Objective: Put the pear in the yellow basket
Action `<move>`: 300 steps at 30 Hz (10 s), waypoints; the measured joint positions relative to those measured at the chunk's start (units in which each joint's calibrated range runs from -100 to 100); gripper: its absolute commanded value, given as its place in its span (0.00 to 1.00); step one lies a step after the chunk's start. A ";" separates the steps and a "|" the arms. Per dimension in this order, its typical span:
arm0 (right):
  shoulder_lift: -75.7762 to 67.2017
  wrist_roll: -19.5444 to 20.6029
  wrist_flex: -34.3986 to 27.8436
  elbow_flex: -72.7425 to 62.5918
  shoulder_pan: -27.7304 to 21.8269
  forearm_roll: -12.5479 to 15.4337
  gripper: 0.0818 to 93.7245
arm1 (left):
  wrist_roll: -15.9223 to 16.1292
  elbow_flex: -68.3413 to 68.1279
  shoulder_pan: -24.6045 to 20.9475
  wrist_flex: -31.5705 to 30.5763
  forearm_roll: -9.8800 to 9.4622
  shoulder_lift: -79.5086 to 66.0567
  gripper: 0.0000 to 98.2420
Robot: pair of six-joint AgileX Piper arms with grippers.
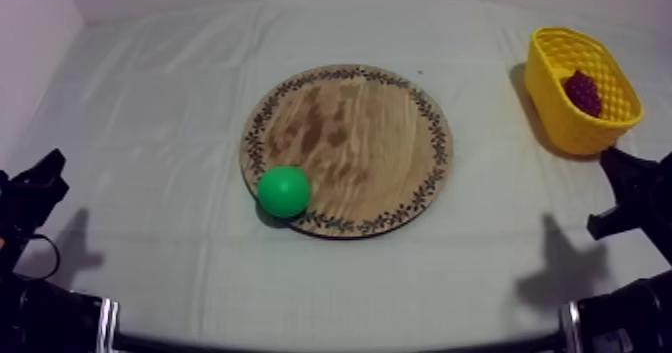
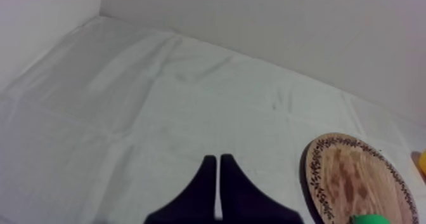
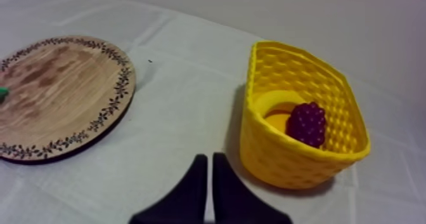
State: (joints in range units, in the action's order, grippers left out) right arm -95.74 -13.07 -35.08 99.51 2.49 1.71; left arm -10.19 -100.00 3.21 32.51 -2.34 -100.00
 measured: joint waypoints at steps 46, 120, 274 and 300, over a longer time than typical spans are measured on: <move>92.73 27.69 -62.55 -112.24 38.94 -13.15 0.00 | 0.00 0.00 0.00 0.00 0.00 0.00 0.00; 128.68 46.45 -63.21 -120.14 38.18 -6.62 0.98 | 0.00 0.00 0.00 0.00 0.00 0.00 0.00; 67.30 35.47 19.93 -37.47 -10.29 -41.27 0.65 | 0.02 0.00 0.00 0.00 0.00 0.00 0.00; 9.48 17.84 9.84 -1.85 -4.15 -15.29 0.18 | 0.02 0.00 0.00 0.00 0.00 0.00 0.00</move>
State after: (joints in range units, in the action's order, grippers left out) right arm -86.26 4.77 -25.24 97.66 -1.66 -13.58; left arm -10.17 -100.00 3.21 32.51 -2.34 -100.00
